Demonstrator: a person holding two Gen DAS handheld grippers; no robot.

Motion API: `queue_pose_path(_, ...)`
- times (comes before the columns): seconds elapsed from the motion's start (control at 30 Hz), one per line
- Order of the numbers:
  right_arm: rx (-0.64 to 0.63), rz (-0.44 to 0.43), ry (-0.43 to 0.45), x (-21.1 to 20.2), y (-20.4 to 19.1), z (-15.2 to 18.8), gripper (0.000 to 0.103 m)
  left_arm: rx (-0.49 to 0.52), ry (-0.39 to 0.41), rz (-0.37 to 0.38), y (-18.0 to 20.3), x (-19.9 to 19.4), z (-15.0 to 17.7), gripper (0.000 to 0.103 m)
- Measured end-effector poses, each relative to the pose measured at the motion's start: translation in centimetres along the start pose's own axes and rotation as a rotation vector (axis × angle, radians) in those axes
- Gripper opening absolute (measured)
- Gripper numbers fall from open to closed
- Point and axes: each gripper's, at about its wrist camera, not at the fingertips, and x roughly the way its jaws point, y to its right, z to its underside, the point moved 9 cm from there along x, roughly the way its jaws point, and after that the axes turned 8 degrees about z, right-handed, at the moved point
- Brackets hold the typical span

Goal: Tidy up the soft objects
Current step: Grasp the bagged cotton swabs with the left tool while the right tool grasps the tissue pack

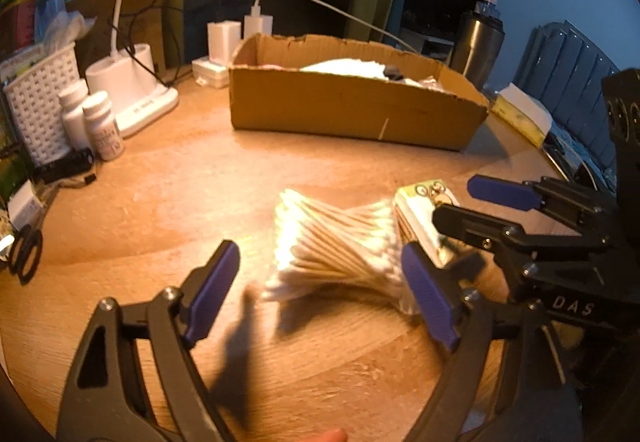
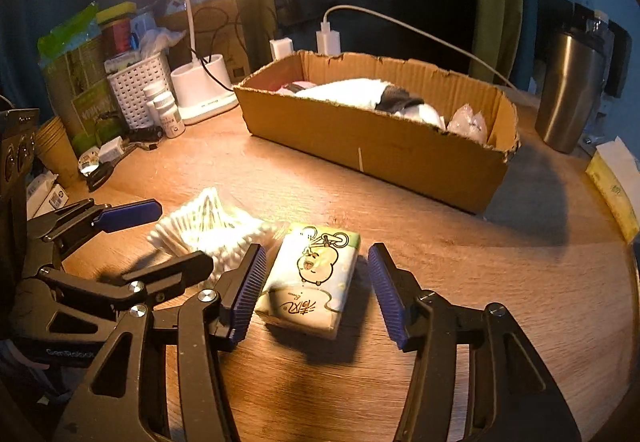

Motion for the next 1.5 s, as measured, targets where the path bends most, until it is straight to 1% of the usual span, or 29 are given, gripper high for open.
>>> queue_pose_path(0.13,-0.003,-0.013,-0.022,0.5,0.0,0.3,0.058,-0.016,-0.025,0.017,-0.2,0.4,0.3,0.087)
queue_pose_path(0.27,-0.007,-0.014,-0.045,1.3,-0.2,0.7,0.058,-0.010,-0.033,0.014,-0.2,0.6,0.2,0.088)
queue_pose_path(0.4,0.005,-0.030,-0.055,1.7,0.0,0.7,0.058,0.020,-0.045,0.009,0.1,1.0,-0.1,0.088)
queue_pose_path(0.57,0.029,-0.030,-0.066,1.8,1.2,0.8,0.058,0.064,-0.083,-0.001,1.1,2.2,-0.5,0.088)
queue_pose_path(0.67,0.050,-0.008,-0.066,1.7,2.5,1.0,0.058,0.082,-0.104,-0.007,1.8,3.0,-0.6,0.088)
queue_pose_path(0.83,0.087,0.040,-0.081,1.8,4.6,1.5,0.058,0.081,-0.138,-0.033,1.7,4.2,-0.4,0.088)
queue_pose_path(1.07,0.065,0.036,-0.076,2.0,4.4,1.3,0.058,0.094,-0.133,-0.012,1.7,4.2,-0.3,0.087)
queue_pose_path(1.17,0.025,0.044,-0.064,2.4,4.0,0.6,0.059,0.118,-0.134,-0.009,2.0,4.1,-0.3,0.081)
queue_pose_path(1.2,0.021,0.044,-0.066,2.6,4.0,0.5,0.059,0.124,-0.134,-0.007,2.1,4.1,-0.3,0.081)
queue_pose_path(1.27,0.018,0.039,-0.074,3.1,4.0,0.3,0.065,0.129,-0.134,-0.002,2.1,4.0,-0.4,0.080)
queue_pose_path(1.3,0.013,0.029,-0.085,3.4,3.9,0.3,0.070,0.130,-0.134,0.000,2.1,4.0,-0.4,0.077)
queue_pose_path(1.33,0.008,0.021,-0.094,3.7,3.7,0.3,0.071,0.132,-0.137,0.001,2.1,4.0,-0.4,0.075)
queue_pose_path(1.4,0.000,0.014,-0.103,3.9,3.5,0.3,0.072,0.137,-0.135,0.005,2.1,3.9,-0.4,0.075)
queue_pose_path(1.5,-0.007,0.017,-0.095,4.0,3.4,-0.1,0.073,0.133,-0.128,0.010,2.0,3.5,-0.5,0.075)
